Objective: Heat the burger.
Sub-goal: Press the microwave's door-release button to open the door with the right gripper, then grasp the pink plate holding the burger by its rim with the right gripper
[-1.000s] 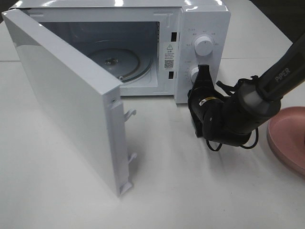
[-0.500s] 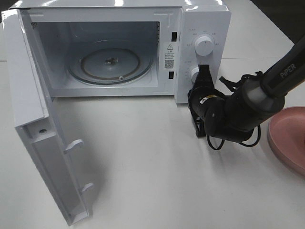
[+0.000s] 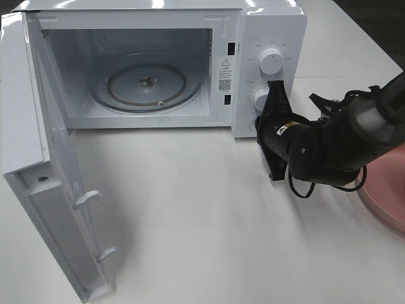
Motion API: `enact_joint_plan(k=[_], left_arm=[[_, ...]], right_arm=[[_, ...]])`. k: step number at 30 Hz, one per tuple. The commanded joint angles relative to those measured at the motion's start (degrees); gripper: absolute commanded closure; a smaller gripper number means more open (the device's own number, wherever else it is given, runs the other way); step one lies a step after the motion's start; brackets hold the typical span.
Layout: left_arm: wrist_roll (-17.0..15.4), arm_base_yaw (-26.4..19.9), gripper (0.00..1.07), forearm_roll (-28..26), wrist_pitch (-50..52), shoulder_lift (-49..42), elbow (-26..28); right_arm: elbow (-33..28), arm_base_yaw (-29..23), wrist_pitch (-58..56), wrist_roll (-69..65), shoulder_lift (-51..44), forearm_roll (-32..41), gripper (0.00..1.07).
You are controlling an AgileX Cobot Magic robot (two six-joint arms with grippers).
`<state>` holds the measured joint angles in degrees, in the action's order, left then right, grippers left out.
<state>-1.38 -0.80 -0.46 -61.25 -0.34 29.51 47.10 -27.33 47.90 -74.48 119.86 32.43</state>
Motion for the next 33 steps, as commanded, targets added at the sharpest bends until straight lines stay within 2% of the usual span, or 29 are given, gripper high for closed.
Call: enact_joint_plan(k=[1, 12, 15, 17, 20, 21, 23, 25, 26, 28, 33], left_arm=[[-0.06, 0.17, 0.04, 0.00, 0.06, -1.26, 0.00], [-0.06, 0.17, 0.04, 0.00, 0.06, -1.26, 0.00], [-0.06, 0.17, 0.04, 0.00, 0.06, -1.26, 0.00], [-0.06, 0.17, 0.04, 0.00, 0.06, -1.26, 0.00], [-0.06, 0.17, 0.04, 0.00, 0.06, -1.26, 0.00], [-0.06, 0.17, 0.04, 0.00, 0.06, -1.26, 0.00], [-0.06, 0.17, 0.04, 0.00, 0.06, -1.26, 0.00], [-0.06, 0.17, 0.04, 0.00, 0.06, -1.26, 0.00], [-0.06, 0.17, 0.04, 0.00, 0.06, -1.26, 0.00], [-0.06, 0.17, 0.04, 0.06, 0.06, -1.26, 0.00], [-0.06, 0.17, 0.04, 0.06, 0.06, -1.26, 0.00]], right_arm=[[-0.52, 0.52, -0.17, 0.80, -2.29, -1.55, 1.07], [-5.79, 0.52, -10.83, 6.02, -9.80, -3.61, 1.07], [-6.53, 0.69, -15.81, 12.03, -12.15, -3.61, 1.06], [-6.65, 0.69, -22.46, 23.20, -15.18, -3.61, 1.05], [-6.59, 0.69, -23.89, 25.44, -15.64, -3.61, 1.04], [-6.59, 0.69, -27.79, 31.11, -17.07, -3.61, 1.04], [-6.59, 0.69, -29.62, 33.23, -17.53, -3.61, 1.03], [-6.59, 1.60, -35.18, 41.37, -19.08, -3.95, 1.02], [-6.59, 1.60, -35.18, 41.37, -19.08, -3.95, 1.02], [-6.53, 4.24, -44.46, 50.94, -21.60, -5.90, 1.01], [-6.53, 6.82, -54.37, 57.70, -24.92, -9.05, 1.00]])
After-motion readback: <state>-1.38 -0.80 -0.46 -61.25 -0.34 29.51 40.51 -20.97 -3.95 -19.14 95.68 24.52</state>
